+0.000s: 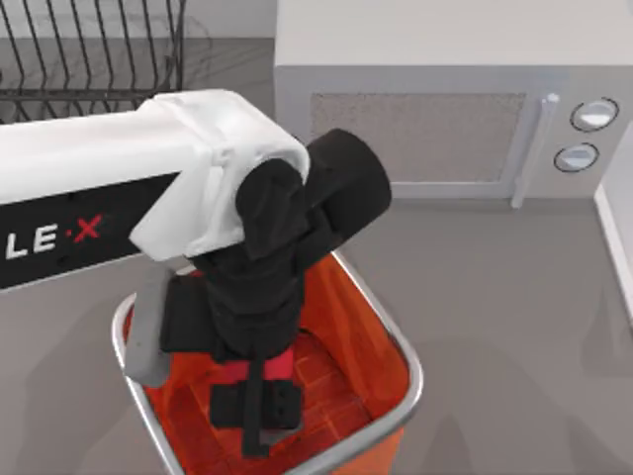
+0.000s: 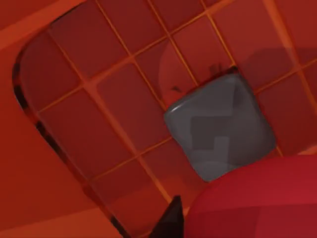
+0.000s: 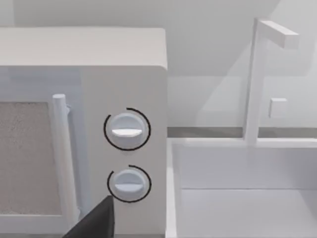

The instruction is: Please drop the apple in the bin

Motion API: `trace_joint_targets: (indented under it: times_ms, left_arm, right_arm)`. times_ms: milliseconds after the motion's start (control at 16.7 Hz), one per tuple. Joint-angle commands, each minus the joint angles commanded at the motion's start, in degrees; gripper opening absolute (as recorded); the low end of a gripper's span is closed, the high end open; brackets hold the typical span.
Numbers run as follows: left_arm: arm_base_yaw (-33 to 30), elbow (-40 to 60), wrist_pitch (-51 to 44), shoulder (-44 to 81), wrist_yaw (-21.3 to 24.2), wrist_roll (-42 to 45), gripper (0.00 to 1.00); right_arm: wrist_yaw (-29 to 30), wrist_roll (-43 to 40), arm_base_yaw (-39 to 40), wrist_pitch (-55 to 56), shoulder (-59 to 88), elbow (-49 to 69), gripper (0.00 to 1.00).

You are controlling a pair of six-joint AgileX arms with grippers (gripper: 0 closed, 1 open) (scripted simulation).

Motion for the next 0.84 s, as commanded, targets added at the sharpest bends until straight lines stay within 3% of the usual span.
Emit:
trace_joint_targets:
  times_ms: [480, 840]
  left_arm:
    - [0.0, 0.0, 0.0, 0.0, 0.0, 0.0, 0.98]
    - [0.0, 0.0, 0.0, 0.0, 0.0, 0.0, 1.0]
  right_arm:
    - [0.0, 0.0, 0.0, 0.0, 0.0, 0.0, 1.0]
    - [0.0, 0.0, 0.0, 0.0, 0.0, 0.0, 1.0]
